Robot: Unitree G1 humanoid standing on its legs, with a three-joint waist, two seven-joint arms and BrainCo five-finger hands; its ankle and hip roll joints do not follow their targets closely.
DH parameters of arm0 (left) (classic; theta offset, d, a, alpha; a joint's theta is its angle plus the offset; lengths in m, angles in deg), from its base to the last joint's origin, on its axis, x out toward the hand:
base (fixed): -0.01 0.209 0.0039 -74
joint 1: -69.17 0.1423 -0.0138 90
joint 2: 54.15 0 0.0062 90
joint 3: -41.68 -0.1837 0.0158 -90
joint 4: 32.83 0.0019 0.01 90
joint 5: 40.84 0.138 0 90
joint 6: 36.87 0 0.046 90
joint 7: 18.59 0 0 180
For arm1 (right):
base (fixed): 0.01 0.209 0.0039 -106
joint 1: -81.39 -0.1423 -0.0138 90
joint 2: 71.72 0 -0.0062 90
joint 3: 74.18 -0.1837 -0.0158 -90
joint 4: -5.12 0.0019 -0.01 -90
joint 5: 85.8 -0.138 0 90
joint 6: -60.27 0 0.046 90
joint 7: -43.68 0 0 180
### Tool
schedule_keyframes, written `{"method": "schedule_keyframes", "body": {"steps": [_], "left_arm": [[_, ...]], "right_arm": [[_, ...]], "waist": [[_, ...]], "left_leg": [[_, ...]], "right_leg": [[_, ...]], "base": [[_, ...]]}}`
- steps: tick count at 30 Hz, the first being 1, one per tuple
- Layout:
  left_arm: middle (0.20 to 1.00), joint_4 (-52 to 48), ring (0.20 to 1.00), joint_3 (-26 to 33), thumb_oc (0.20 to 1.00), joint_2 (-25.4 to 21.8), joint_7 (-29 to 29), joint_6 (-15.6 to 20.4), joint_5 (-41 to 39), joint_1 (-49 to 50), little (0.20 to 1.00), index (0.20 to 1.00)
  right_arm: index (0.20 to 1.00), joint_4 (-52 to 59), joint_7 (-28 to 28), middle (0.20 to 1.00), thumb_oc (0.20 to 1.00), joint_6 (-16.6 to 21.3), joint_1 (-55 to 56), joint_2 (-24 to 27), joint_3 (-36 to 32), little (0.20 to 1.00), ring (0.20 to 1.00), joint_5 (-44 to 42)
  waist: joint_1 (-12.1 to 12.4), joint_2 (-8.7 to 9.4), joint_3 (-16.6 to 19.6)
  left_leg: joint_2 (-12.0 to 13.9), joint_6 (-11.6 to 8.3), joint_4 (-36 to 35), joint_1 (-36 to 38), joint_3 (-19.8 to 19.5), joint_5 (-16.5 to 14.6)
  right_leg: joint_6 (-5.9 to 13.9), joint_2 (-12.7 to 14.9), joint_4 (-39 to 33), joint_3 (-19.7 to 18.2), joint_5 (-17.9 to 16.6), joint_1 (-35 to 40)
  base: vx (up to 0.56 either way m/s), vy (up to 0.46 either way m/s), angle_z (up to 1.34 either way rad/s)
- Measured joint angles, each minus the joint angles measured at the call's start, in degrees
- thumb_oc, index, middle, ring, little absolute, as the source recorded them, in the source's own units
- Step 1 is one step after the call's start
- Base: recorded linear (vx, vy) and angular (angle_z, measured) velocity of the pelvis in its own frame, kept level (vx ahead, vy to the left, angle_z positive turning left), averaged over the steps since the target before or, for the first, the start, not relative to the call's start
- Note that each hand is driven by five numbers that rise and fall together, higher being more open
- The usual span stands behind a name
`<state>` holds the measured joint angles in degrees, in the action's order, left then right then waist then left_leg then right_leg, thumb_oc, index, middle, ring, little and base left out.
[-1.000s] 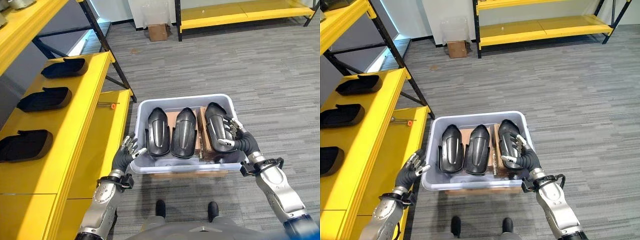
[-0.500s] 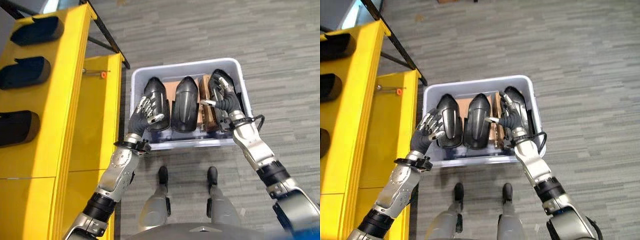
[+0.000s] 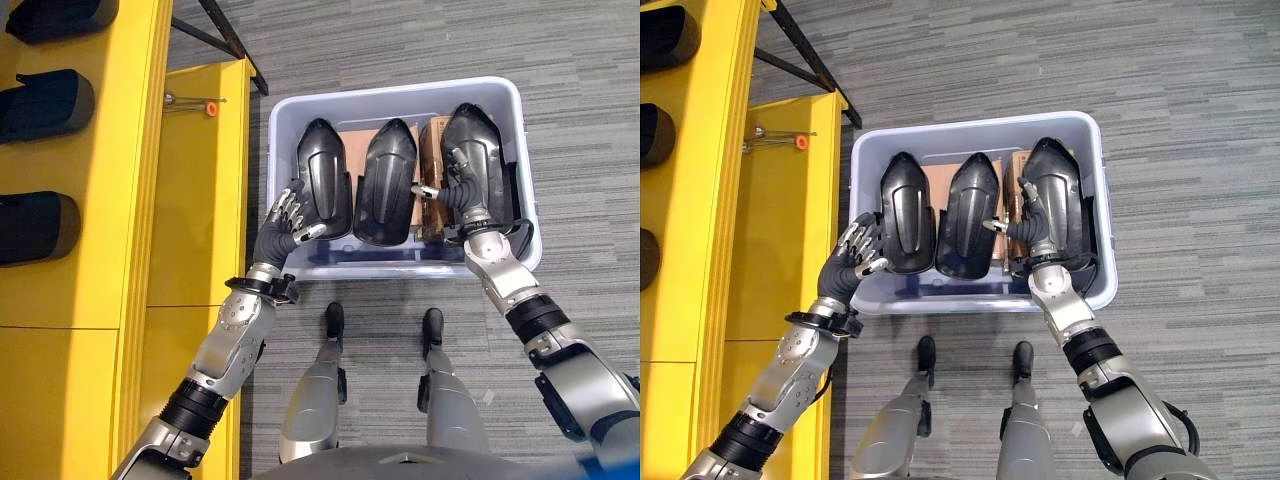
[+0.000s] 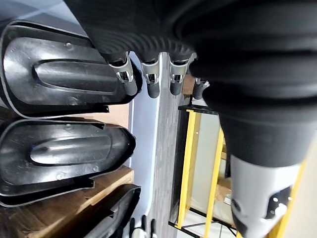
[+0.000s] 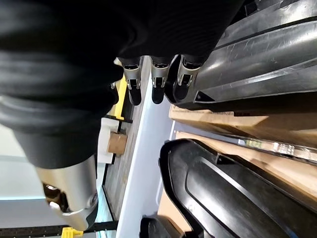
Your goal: Move parts from the plastic box to the shelf.
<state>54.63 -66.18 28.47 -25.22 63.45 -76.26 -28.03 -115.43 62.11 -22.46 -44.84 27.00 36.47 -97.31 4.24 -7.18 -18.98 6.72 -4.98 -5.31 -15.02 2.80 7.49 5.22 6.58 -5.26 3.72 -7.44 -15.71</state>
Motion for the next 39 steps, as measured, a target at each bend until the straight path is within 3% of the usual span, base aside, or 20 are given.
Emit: {"method": "schedule_keyframes", "body": {"steps": [14, 22, 29, 39], "left_arm": [[1.000, 0.00, 1.000, -0.21, 1.000, 0.07, 0.01, 0.15, -0.17, 0.26, 1.000, 1.000], [1.000, -0.01, 1.000, -0.25, 1.000, 0.07, 0.01, 0.19, -1.54, 0.78, 1.000, 1.000], [1.000, -0.02, 1.000, -0.23, 1.000, 0.06, 0.01, 0.23, -2.22, 2.97, 1.000, 1.000], [1.000, -0.03, 1.000, -0.40, 1.000, 0.13, -0.11, 0.30, -2.22, 1.87, 1.000, 1.000]], "right_arm": [[1.000, -2.79, 1.73, 1.000, 1.000, -0.22, -0.36, -0.04, 0.15, 1.000, 1.000, 1.67], [1.000, -3.61, -2.85, 1.000, 1.000, -0.18, 0.34, -4.42, 5.03, 1.000, 1.000, -1.45], [1.000, -11.12, -4.42, 1.000, 1.000, -0.25, 0.53, -8.25, 6.15, 1.000, 1.000, -5.40], [1.000, -5.00, -4.95, 1.000, 1.000, -0.24, 0.81, -8.22, 7.81, 1.000, 1.000, -6.47]], "waist": [[-0.16, -0.88, -0.39], [-0.10, -0.89, -0.38], [0.47, -0.93, -0.35], [1.38, -1.05, -0.27]], "left_leg": [[-0.76, 0.47, 0.01, -1.72, 0.04, 0.47], [-0.95, 0.47, 0.00, -1.72, -0.02, 0.80], [-1.14, 0.38, 0.00, -2.17, -0.15, 0.92], [-1.65, 0.64, 0.01, -3.51, -0.24, 1.13]], "right_leg": [[0.33, 0.73, 0.02, -0.25, -0.54, -1.78], [0.50, 0.93, 0.01, -0.38, -0.79, -1.81], [0.61, 1.16, 0.00, -0.31, -0.90, -2.23], [0.90, 1.64, 0.01, -0.21, -1.13, -3.41]], "base": [[0.00, 0.000, 0.00], [0.00, 0.000, 0.00], [0.00, 0.000, 0.00], [0.00, 0.001, 0.01]]}}
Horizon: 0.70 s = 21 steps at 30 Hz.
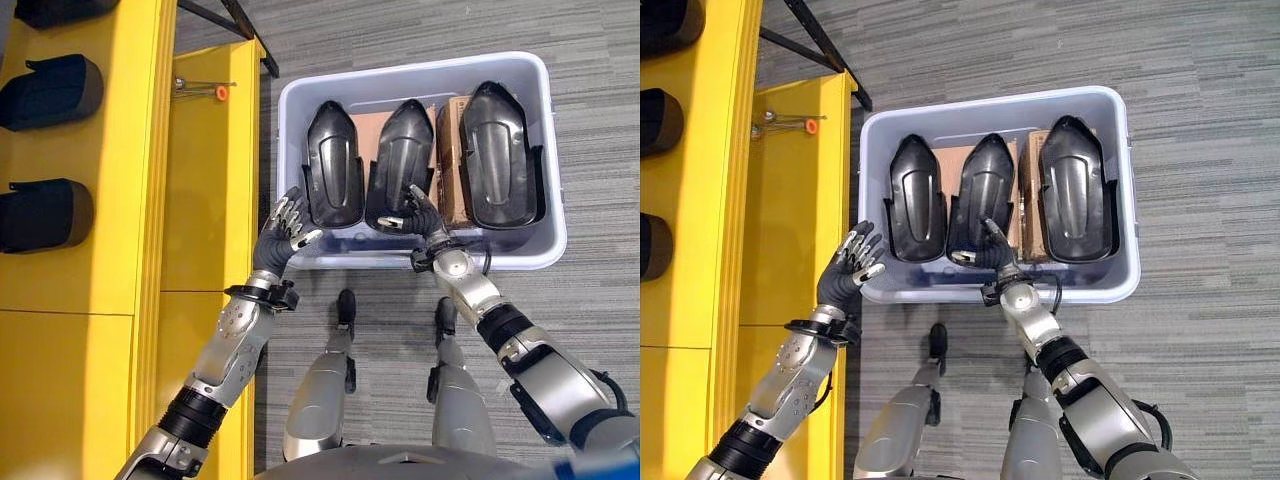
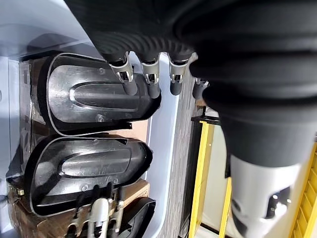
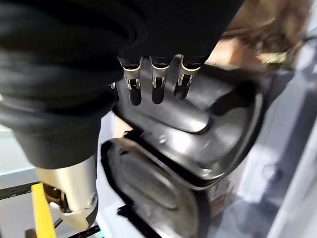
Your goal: Move parts from the plastic box to the shelf.
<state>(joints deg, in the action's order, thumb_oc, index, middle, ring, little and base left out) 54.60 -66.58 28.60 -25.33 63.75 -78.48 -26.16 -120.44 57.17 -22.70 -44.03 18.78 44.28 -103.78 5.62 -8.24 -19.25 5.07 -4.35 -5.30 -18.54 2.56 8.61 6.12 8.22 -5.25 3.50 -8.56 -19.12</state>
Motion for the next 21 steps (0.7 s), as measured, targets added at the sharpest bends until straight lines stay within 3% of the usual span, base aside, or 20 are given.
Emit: {"method": "schedule_keyframes", "body": {"steps": [4, 14, 21], "left_arm": [[1.000, -0.01, 1.000, 0.01, 1.000, 0.05, -0.79, 0.10, 0.02, -0.23, 1.000, 1.000], [1.000, -0.04, 1.000, 0.26, 1.000, 0.06, -1.16, 0.30, 0.02, -0.06, 1.000, 1.000], [1.000, -0.04, 1.000, 0.22, 1.000, 0.04, -1.31, 0.97, 0.02, 0.16, 1.000, 1.000]], "right_arm": [[1.000, 13.02, 0.24, 1.000, 1.000, 0.27, 2.30, 1.92, -0.69, 1.000, 1.000, 0.03], [1.000, 30.17, 1.13, 1.000, 1.000, 3.62, 4.54, 4.59, -3.92, 1.000, 1.000, 0.35], [1.000, 30.03, 6.41, 1.000, 1.000, 5.37, 4.41, 7.21, -9.60, 1.000, 1.000, 6.92]], "waist": [[-0.28, 0.01, 0.00], [-2.99, 0.09, 0.00], [-3.24, 0.16, -0.04]], "left_leg": [[-0.10, 0.00, 0.00, -0.04, 0.01, 0.00], [-0.02, 0.06, -0.02, -0.39, 0.25, 0.04], [0.04, 0.06, -0.01, -1.42, 1.02, 0.03]], "right_leg": [[0.09, 0.06, 0.00, 0.00, -0.09, -0.03], [0.09, 0.00, 0.00, -0.30, -0.12, -0.59], [0.16, -0.05, 0.02, -1.11, -0.27, -2.11]], "base": [[0.00, 0.000, 0.00], [0.00, 0.000, 0.00], [0.01, -0.002, -0.05]]}}
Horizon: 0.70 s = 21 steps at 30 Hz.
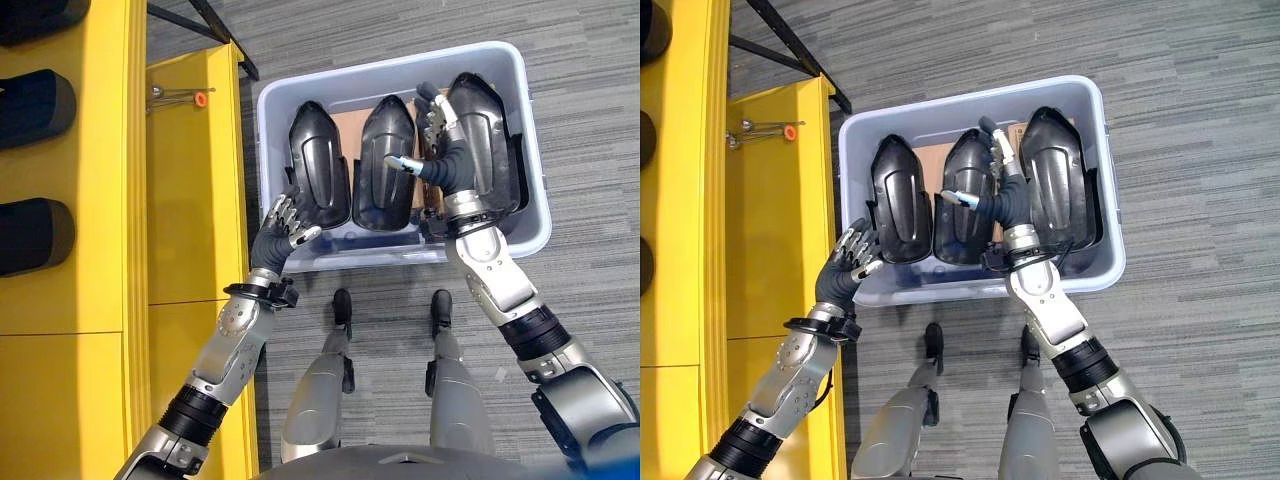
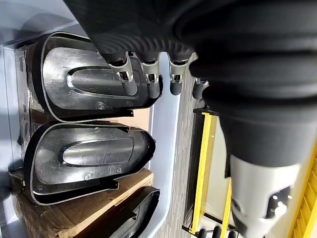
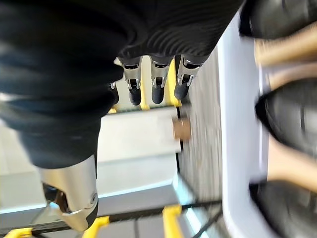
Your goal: Move parts from the plastic box to the shelf.
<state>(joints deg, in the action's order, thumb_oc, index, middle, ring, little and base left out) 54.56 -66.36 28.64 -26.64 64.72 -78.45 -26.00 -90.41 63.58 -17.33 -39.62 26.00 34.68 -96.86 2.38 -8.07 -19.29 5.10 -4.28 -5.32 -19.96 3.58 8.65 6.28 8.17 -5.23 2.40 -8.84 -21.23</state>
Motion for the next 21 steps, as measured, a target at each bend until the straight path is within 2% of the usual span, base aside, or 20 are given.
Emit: {"method": "schedule_keyframes", "body": {"steps": [5, 9, 12, 14, 16, 21], "left_arm": [[1.000, 0.01, 1.000, -0.28, 1.000, -0.03, -0.61, 0.16, 0.00, -0.46, 1.000, 1.000], [1.000, 0.02, 1.000, -0.35, 1.000, -0.15, -0.84, 0.44, 0.00, -0.67, 1.000, 1.000], [1.000, 0.05, 1.000, -1.59, 1.000, -0.18, -0.81, 0.44, 0.00, -2.26, 1.000, 1.000], [1.000, 0.05, 1.000, -1.99, 1.000, -0.18, -0.77, 0.45, 0.00, -2.68, 1.000, 1.000], [1.000, 0.06, 1.000, -2.63, 1.000, -0.18, -0.73, 0.45, -0.01, -3.94, 1.000, 1.000], [1.000, 0.09, 1.000, -2.80, 1.000, -0.20, -0.79, 0.64, 0.00, -5.20, 1.000, 1.000]], "right_arm": [[1.000, -6.00, 4.64, 1.000, 1.000, -0.64, -0.36, -0.17, -4.62, 1.000, 1.000, 2.43], [1.000, -7.92, 5.99, 1.000, 1.000, -0.64, -2.84, 1.75, -4.80, 1.000, 1.000, 3.51], [1.000, -10.87, 7.53, 1.000, 1.000, -0.64, -6.58, 2.63, -5.16, 1.000, 1.000, 4.77], [1.000, -11.97, 7.66, 1.000, 1.000, -0.65, -7.55, 2.77, -5.11, 1.000, 1.000, 5.30], [1.000, -12.95, 8.12, 1.000, 1.000, -0.70, -9.28, 4.39, -5.08, 1.000, 1.000, 5.76], [1.000, -16.37, 9.15, 1.000, 1.000, -0.84, -12.05, 7.15, -5.61, 1.000, 1.000, 7.29]], "waist": [[0.23, -0.01, -0.21], [0.37, -0.10, -0.46], [0.63, -0.24, -2.45], [0.59, -0.25, -2.47], [0.71, -0.50, -3.82], [0.89, -0.91, -4.30]], "left_leg": [[-0.12, 0.15, 0.00, -1.45, 0.22, 0.12], [-0.15, 0.28, 0.01, -3.15, 0.68, 0.21], [-0.25, 0.52, 0.03, -3.81, 1.37, 0.40], [-0.32, 0.54, 0.49, -4.79, 1.41, 0.44], [-0.51, 0.73, 1.02, -5.86, 1.24, 0.57], [-1.58, 0.85, 3.55, -10.05, -0.53, 0.54]], "right_leg": [[-0.02, 0.10, 0.18, -0.18, -0.08, -1.70], [0.09, 0.09, 1.55, -0.94, 0.01, -4.42], [0.23, 0.10, 3.85, -1.91, 0.61, -6.65], [0.35, 0.19, 5.19, -2.09, 1.10, -8.01], [0.25, 0.38, 8.95, -2.28, 2.78, -10.65], [-0.11, 1.75, 18.96, -2.12, 7.30, -17.56]], "base": [[0.00, 0.002, -0.01], [0.01, -0.001, -0.07], [0.00, -0.009, -0.09], [0.00, -0.007, -0.04], [-0.01, -0.015, 0.04], [-0.01, -0.025, 0.20]]}}
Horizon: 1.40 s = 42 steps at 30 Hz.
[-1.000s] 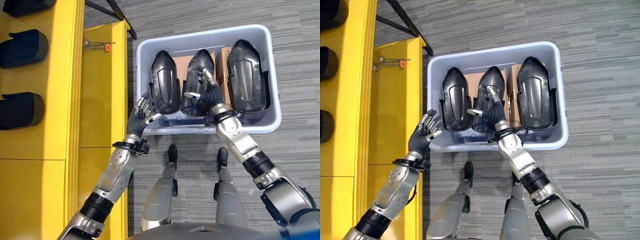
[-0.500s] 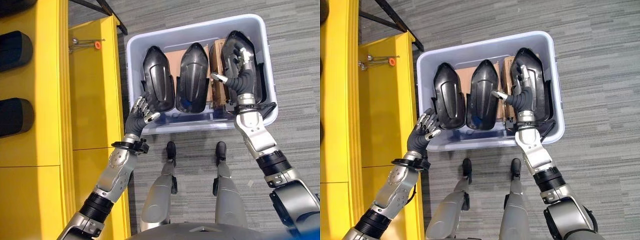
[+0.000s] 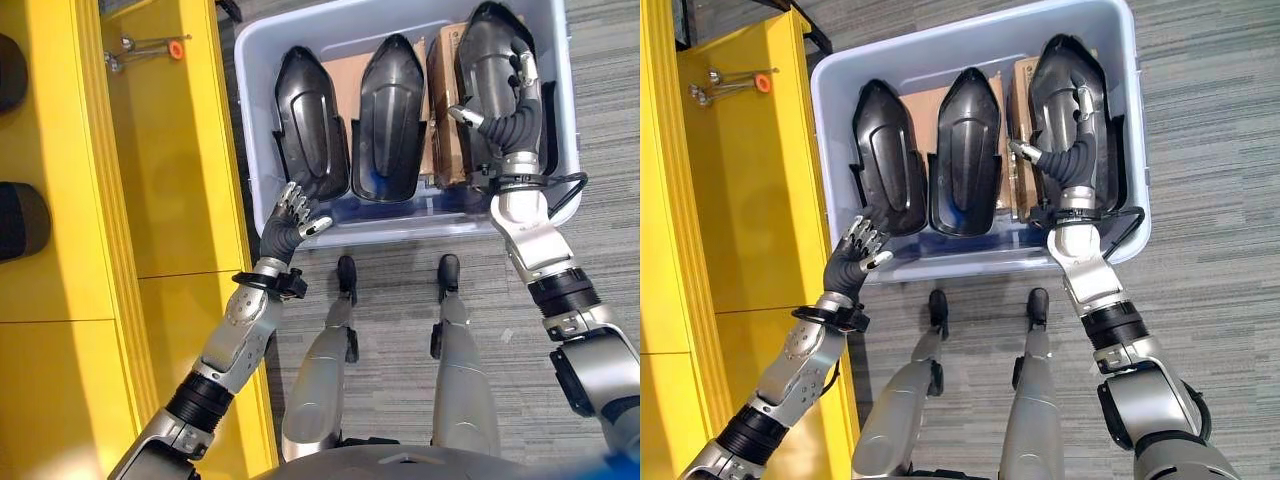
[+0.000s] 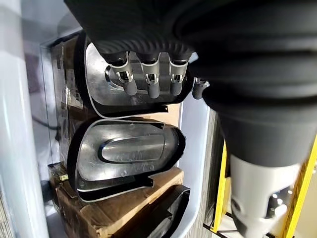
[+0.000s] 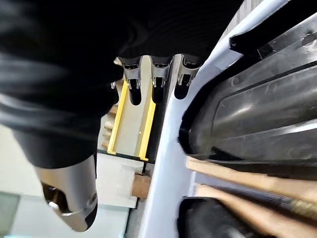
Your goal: Move parts from the plastic box to the shelf.
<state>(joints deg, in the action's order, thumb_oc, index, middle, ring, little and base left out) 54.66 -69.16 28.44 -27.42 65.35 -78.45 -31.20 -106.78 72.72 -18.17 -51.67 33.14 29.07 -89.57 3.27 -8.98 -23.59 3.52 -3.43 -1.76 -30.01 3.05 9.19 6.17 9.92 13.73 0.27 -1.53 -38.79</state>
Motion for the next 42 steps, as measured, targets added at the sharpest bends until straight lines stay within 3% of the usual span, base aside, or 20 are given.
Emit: {"method": "schedule_keyframes", "body": {"steps": [6, 11, 16, 21, 30, 34, 38, 42], "left_arm": [[1.000, 0.07, 1.000, -0.60, 1.000, -0.21, -0.01, -0.06, -0.02, 0.34, 1.000, 1.000], [1.000, 0.03, 1.000, -1.77, 1.000, -0.22, -0.04, -0.13, -0.02, -0.07, 1.000, 1.000], [1.000, 0.03, 1.000, -2.13, 1.000, -0.68, -0.29, -0.13, -0.09, 0.03, 1.000, 1.000], [1.000, -0.01, 1.000, -2.63, 1.000, -0.74, -0.30, -0.13, -0.14, 0.19, 1.000, 1.000], [1.000, -0.10, 1.000, -2.17, 1.000, -0.75, -0.33, -0.18, -1.77, 0.36, 1.000, 1.000], [1.000, -0.10, 1.000, -2.01, 1.000, -0.75, -0.35, -0.18, -1.79, 0.58, 1.000, 1.000], [1.000, -0.10, 1.000, -1.38, 1.000, -0.74, -0.46, -0.18, -1.78, 0.75, 1.000, 1.000], [1.000, -0.35, 1.000, -1.10, 1.000, -0.77, -1.16, -0.17, -1.77, 0.81, 1.000, 1.000]], "right_arm": [[1.000, -6.08, 0.40, 1.000, 1.000, -0.06, -2.21, -1.24, 2.41, 1.000, 1.000, -0.10], [1.000, -10.35, 0.02, 1.000, 1.000, -0.75, -2.46, -2.05, 3.65, 1.000, 1.000, -0.99], [1.000, -22.95, -1.24, 1.000, 1.000, 0.28, -10.83, -5.02, 5.23, 1.000, 1.000, -5.29], [1.000, -22.89, -2.25, 1.000, 1.000, 0.21, -11.61, -5.79, 5.35, 1.000, 1.000, -10.40], [1.000, -9.08, -6.57, 1.000, 1.000, 0.06, -4.63, -10.44, 9.93, 1.000, 1.000, -17.68], [1.000, -5.94, -6.56, 1.000, 1.000, -0.17, -2.67, -9.73, 9.65, 1.000, 1.000, -17.68], [1.000, 5.29, -6.48, 1.000, 1.000, 0.31, 1.32, -8.40, 8.66, 1.000, 1.000, -17.37], [1.000, 14.55, -5.05, 1.000, 1.000, 1.97, 4.59, -7.42, 5.07, 1.000, 1.000, -14.29]], "waist": [[0.56, 0.27, -0.82], [0.32, 0.47, -0.97], [0.52, 0.51, -0.99], [0.72, 0.51, -0.99], [0.58, 0.49, -0.97], [0.38, 0.51, -0.98], [-0.10, 0.57, -1.01], [-1.23, 1.96, -1.02]], "left_leg": [[-1.11, -0.01, 1.31, -2.12, -0.81, 0.12], [-1.04, -0.08, 2.06, -3.07, -1.09, 0.19], [-1.07, -0.27, 2.94, -3.06, -1.87, 0.34], [-1.07, -0.18, 2.97, -3.09, -2.20, 0.50], [-0.74, -0.66, 3.01, -3.78, -3.31, 0.83], [-0.74, -0.61, 3.04, -3.96, -3.54, 0.81], [-0.72, -0.61, 3.04, -3.98, -3.52, 0.81], [-0.47, -0.53, 3.05, -3.98, -3.47, 0.74]], "right_leg": [[-0.52, 1.11, 8.89, -0.56, 3.92, -5.38], [-0.82, 1.12, 10.37, -0.53, 4.34, -6.55], [-0.98, 1.14, 11.65, -0.42, 4.45, -6.50], [-1.36, 1.15, 12.40, -0.40, 4.84, -6.83], [-1.60, 1.05, 12.40, 0.60, 4.87, -6.77], [-1.60, 1.04, 12.30, 0.71, 4.86, -6.78], [-1.60, 1.01, 12.23, 0.72, 4.86, -6.76], [-1.58, 0.68, 12.12, 0.67, 4.88, -6.77]], "base": [[0.00, -0.011, 0.12], [-0.02, 0.002, 0.02], [-0.03, 0.009, 0.06], [-0.01, 0.001, 0.03], [-0.01, -0.003, 0.04], [0.00, 0.007, 0.02], [0.00, 0.000, 0.00], [0.00, 0.000, 0.00]]}}
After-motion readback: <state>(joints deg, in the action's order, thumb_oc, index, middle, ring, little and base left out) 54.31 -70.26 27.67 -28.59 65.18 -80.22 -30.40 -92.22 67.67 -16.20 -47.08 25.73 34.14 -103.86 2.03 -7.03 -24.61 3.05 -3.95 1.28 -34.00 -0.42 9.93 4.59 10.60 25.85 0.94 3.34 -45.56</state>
